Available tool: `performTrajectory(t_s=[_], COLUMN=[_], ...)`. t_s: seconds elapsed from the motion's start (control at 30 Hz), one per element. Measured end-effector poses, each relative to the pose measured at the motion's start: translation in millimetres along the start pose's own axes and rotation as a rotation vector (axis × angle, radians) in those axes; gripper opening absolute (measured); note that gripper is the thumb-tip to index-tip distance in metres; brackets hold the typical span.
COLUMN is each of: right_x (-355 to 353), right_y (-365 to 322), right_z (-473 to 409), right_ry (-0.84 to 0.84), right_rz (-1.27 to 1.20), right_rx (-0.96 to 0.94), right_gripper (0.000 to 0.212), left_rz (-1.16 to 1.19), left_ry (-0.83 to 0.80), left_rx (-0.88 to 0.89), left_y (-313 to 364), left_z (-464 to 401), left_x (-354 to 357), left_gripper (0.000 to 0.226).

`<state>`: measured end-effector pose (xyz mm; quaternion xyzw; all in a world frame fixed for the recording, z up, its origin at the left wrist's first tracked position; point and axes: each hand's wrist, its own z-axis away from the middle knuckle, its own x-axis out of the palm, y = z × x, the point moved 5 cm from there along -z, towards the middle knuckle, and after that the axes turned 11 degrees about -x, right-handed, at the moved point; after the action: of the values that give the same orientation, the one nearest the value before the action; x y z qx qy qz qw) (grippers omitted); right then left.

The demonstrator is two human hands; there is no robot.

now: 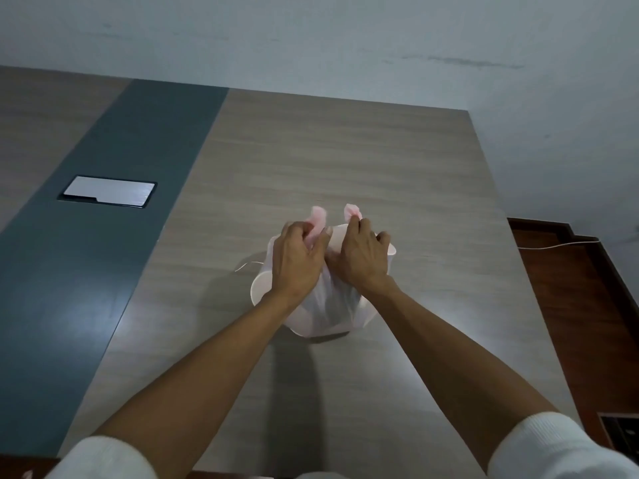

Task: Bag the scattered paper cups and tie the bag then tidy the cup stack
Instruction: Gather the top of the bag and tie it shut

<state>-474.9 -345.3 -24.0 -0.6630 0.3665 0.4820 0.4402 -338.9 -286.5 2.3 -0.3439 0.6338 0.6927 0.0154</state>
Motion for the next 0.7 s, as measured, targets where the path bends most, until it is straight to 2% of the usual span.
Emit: performTrajectory(t_s=[0.07,0.17,0.27,0.37,0.47,0.5,0.6,0.7], right_x=[-10.6,-28.9,-41.7,-53.6,-61.7,-64.4,-73.1,-81.9], right_y=[8.7,17.9,30.0,36.2,40.8,43.1,44.7,43.5], right_z=[-3.2,-4.8,-7.6,-9.3,-11.6,-13.9,-20.0,-25.8], right_ry=[0.05,0.083,0.119,0.151,0.179,0.182,0.145,0.138], right_rz=[-0.148,-0.474,-0.654,-0.886,-1.21,-1.248,-1.27,-1.322], right_rx=[-0.058,-0.103,-0.063,0.029,0.234,0.278,0.266,0.215], right_gripper=[0.051,0.042,0.034,0.042,0.057,0.055,0.03,0.017], left_rz=[-0.119,-0.288,-0.25,-0.097,0.228,0.279,0.197,0.056], left_ry=[-0.034,-0.033,0.085,0.186,0.131,0.12,0.075,-0.001], left_rx=[0.138,0.283,0.335,0.232,-0.065,-0.113,-0.104,0.008], left_y=[8.1,13.3,21.3,34.6,41.1,43.5,49.0,54.4], left_z=[-2.1,-7.6,-14.5,-18.3,-28.4,-33.6,-47.9,-51.6], left_x=[1.9,-0.4,-15.0,-29.5,-36.5,-38.0,-41.0,-37.5], left_gripper=[0.03,0.034,0.029,0.02,0.048,0.048,0.023,0.015])
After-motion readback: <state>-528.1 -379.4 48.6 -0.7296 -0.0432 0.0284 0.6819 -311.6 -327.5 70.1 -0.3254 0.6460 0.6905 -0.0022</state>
